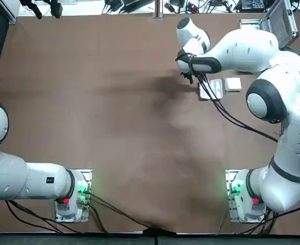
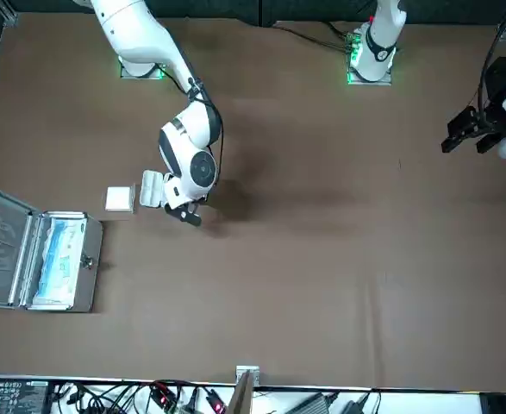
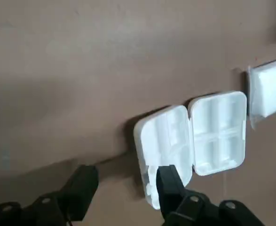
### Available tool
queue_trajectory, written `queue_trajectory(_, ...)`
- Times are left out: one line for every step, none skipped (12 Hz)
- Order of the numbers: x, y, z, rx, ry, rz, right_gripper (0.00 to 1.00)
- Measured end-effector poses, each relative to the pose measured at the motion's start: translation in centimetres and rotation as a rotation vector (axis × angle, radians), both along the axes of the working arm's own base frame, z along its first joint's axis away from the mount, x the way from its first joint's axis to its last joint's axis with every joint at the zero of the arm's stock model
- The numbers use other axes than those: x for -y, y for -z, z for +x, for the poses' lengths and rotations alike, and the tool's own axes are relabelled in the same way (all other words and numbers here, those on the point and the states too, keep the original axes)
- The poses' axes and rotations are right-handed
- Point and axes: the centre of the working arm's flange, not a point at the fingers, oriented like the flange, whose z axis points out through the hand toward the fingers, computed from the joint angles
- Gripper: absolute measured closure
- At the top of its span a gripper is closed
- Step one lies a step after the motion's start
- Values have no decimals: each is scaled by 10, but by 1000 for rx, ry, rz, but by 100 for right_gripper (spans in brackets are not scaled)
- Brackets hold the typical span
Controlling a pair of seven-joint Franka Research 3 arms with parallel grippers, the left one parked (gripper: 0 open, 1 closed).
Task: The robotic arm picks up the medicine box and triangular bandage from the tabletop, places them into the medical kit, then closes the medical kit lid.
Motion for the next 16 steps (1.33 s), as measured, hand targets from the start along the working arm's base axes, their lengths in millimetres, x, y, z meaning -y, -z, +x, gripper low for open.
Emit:
queue_trajectory(3, 6, -4, -9, 1, -6, 22)
queue_trajectory(5, 11, -7, -14, 2, -9, 27)
queue_trajectory(7, 15, -10, -18, 3, -12, 27)
queue_trajectory(9, 18, -12, -22, 3, -14, 28)
queue_trajectory(13, 21, -13, -28, 7, -21, 41)
queue_trajectory(14, 21, -13, -27, 10, -22, 47)
queue_trajectory(15, 20, -12, -26, 12, -22, 47)
queue_trajectory(16, 18, -12, -25, 13, -23, 56)
queue_trajectory(16, 17, -13, -28, 16, -27, 62)
queue_trajectory(17, 15, -13, -31, 17, -30, 63)
queue_trajectory(17, 13, -13, -31, 19, -31, 73)
queue_trajectory(17, 11, -13, -30, 21, -32, 86)
queue_trajectory(17, 11, -13, -30, 22, -33, 87)
queue_trajectory(18, 10, -13, -31, 22, -34, 90)
queue_trajectory(18, 10, -14, -33, 24, -36, 99)
queue_trajectory(18, 9, -14, -35, 25, -39, 99)
